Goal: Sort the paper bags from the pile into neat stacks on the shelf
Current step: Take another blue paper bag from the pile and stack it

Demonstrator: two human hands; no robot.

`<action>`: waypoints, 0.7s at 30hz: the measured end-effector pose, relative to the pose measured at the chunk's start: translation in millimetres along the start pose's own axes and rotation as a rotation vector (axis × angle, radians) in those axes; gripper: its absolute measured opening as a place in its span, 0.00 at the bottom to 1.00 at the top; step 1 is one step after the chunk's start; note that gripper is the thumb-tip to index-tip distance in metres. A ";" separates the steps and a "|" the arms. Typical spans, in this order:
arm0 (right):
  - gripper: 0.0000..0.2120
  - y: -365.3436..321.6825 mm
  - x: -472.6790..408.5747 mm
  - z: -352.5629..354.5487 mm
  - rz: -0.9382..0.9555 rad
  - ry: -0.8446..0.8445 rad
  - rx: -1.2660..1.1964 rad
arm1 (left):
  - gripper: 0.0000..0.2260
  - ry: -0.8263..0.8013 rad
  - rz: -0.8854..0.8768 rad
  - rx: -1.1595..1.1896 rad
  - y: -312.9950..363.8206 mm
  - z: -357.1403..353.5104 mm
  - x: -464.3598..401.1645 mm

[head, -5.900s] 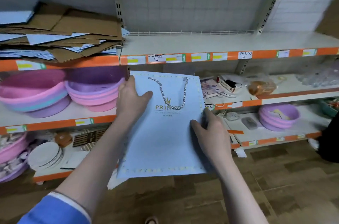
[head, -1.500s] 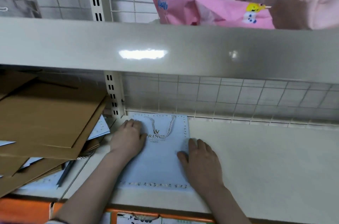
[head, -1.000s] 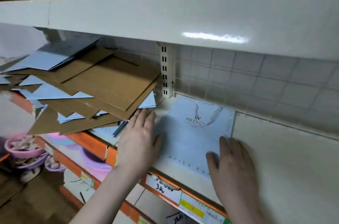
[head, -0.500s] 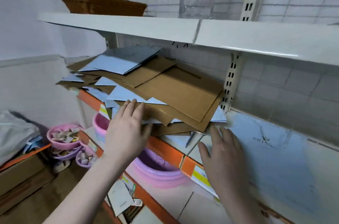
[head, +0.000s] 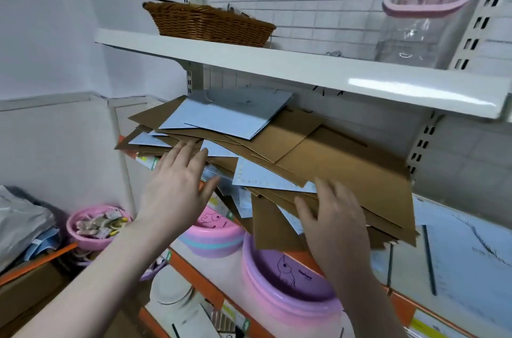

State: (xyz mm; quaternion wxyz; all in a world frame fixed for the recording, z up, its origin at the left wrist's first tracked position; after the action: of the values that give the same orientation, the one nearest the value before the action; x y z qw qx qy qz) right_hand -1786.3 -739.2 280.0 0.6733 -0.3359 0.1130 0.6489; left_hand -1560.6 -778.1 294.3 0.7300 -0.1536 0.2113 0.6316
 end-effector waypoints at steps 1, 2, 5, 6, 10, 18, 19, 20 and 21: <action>0.19 -5.8 -5.3 -3.2 0.000 -0.002 0.000 | 0.27 0.001 -0.001 0.006 -6.3 -1.0 -6.2; 0.18 -10.0 -10.6 -6.9 0.001 -0.006 0.010 | 0.28 0.005 0.001 0.018 -12.4 -2.5 -12.3; 0.19 -17.5 -29.0 -19.3 -0.017 -0.045 0.024 | 0.27 0.007 0.000 0.040 -29.2 -11.0 -32.5; 0.20 -20.3 -36.3 -23.2 -0.024 -0.067 0.028 | 0.27 0.004 -0.008 0.038 -35.0 -14.6 -40.7; 0.23 -33.6 -64.9 -43.3 -0.041 -0.090 0.006 | 0.26 -0.011 -0.020 0.021 -58.9 -26.3 -79.2; 0.27 -65.8 -121.1 -84.6 -0.083 -0.193 -0.011 | 0.26 -0.078 -0.016 0.075 -81.9 -49.8 -171.9; 0.27 -69.3 -126.1 -89.6 -0.085 -0.204 -0.010 | 0.26 -0.096 -0.019 0.077 -81.8 -53.8 -181.6; 0.27 -72.0 -129.5 -94.2 -0.091 -0.214 -0.005 | 0.26 -0.119 -0.019 0.078 -81.9 -58.6 -190.2; 0.26 -73.7 -132.6 -97.8 -0.096 -0.222 0.001 | 0.26 -0.146 -0.019 0.080 -81.3 -63.1 -197.8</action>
State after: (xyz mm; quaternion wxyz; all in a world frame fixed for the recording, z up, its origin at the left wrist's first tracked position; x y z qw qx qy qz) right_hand -1706.2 -898.6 307.3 0.7120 -0.2666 0.0221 0.6492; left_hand -1509.9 -991.1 335.7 0.7549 -0.0797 0.1810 0.6253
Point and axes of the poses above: each hand's wrist, its own x-axis away from the middle knuckle, its own z-axis out of the back of the hand, y = z × x, the point moved 4 cm from there along -x, towards the middle knuckle, and after that the axes turned 6 degrees about -y, right-handed, at the moved point
